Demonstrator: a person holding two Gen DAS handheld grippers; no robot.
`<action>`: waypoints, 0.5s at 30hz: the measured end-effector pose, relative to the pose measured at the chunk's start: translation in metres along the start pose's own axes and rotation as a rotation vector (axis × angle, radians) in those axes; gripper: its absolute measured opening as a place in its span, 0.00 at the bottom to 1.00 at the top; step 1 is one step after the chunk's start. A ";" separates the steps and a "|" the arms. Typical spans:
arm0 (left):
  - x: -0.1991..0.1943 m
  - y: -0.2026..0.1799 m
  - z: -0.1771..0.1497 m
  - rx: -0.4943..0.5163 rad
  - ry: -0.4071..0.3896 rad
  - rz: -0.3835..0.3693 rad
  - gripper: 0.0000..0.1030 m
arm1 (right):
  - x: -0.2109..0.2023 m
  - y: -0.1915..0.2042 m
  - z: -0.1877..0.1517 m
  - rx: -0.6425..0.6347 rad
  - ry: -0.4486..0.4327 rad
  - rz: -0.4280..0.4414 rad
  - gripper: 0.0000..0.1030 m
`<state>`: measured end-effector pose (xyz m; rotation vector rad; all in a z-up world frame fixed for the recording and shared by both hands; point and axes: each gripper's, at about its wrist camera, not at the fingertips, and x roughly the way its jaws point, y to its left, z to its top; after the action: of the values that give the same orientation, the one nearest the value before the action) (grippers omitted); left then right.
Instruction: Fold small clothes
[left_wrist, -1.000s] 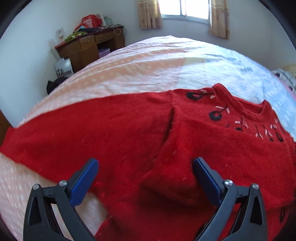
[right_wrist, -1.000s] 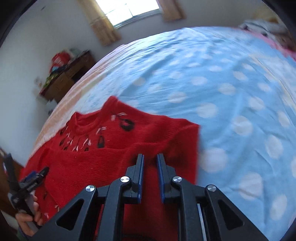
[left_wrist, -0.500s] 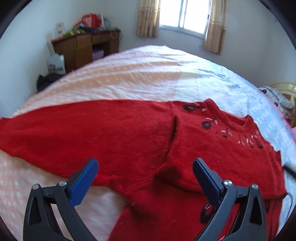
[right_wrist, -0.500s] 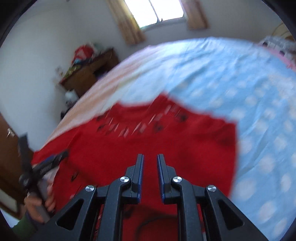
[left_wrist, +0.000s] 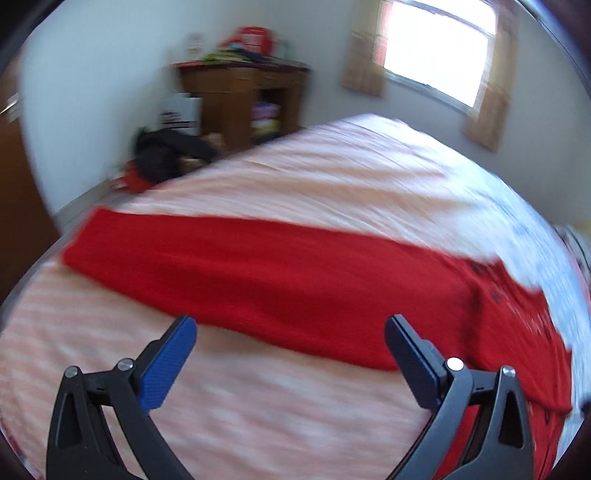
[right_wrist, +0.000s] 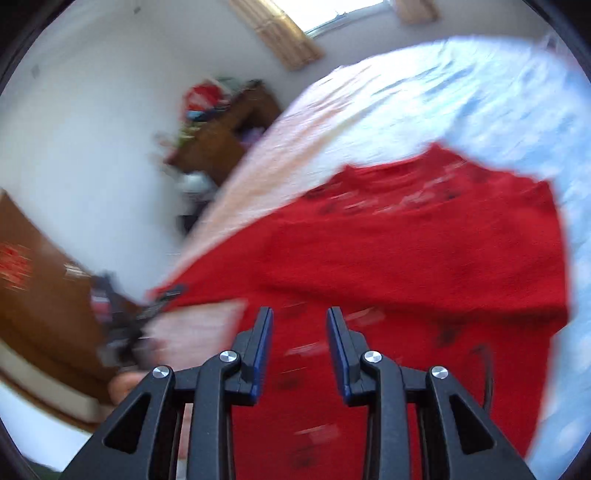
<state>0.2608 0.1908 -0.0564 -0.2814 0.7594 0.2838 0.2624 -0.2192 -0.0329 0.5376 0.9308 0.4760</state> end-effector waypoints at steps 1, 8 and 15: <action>0.000 0.016 0.005 -0.033 -0.011 0.033 1.00 | 0.004 0.008 -0.004 0.049 0.040 0.106 0.30; 0.018 0.127 0.025 -0.325 -0.012 0.158 1.00 | 0.040 0.066 -0.036 -0.078 0.074 0.143 0.33; 0.040 0.171 0.021 -0.484 -0.044 0.126 1.00 | 0.069 0.056 -0.062 -0.047 0.110 0.045 0.33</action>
<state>0.2422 0.3619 -0.0954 -0.6830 0.6586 0.5925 0.2368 -0.1212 -0.0706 0.4943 1.0120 0.5719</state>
